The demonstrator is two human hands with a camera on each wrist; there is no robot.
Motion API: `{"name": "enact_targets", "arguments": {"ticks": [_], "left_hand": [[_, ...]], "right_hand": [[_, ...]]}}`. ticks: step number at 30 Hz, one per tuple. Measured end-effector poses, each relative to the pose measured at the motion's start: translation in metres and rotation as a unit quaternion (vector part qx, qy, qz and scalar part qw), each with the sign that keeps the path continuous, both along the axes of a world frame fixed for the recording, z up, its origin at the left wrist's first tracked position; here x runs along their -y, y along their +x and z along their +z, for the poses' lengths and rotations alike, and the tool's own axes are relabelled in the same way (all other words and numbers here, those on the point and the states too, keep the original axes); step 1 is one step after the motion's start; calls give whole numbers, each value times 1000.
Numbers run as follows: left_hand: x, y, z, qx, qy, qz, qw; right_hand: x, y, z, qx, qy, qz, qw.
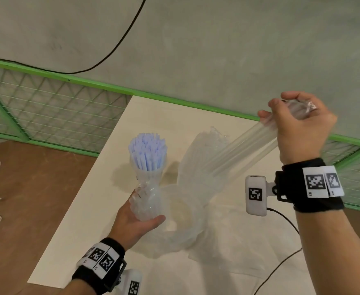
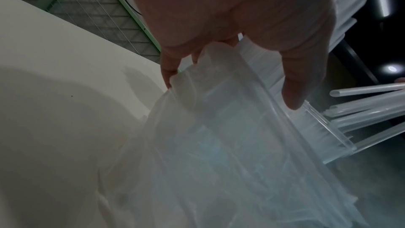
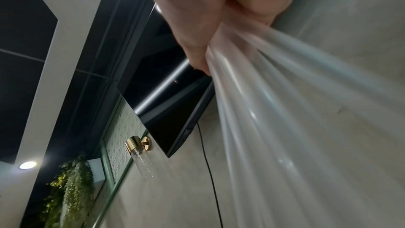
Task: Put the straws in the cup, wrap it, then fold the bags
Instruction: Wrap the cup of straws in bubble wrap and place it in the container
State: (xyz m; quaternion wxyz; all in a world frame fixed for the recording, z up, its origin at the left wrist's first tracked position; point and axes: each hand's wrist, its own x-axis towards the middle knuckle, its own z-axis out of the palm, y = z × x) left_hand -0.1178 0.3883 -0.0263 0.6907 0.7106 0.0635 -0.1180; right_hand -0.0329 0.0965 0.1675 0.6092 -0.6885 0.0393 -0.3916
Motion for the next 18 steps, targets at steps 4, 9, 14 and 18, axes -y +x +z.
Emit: {"name": "enact_targets", "arguments": {"ticks": [4, 9, 14, 18], "left_hand": [[-1, 0, 1, -5, 4, 11, 1000], [-2, -1, 2, -1, -7, 10, 1000], [-1, -1, 3, 1, -7, 6, 1000], [-1, -2, 6, 0, -2, 8, 1000]], "right_hand": [[1, 5, 7, 10, 28, -3, 1000], [1, 12, 3, 2, 28, 13, 1000], [-1, 23, -19, -25, -31, 37, 998], [-3, 26, -43, -57, -115, 96, 987]]}}
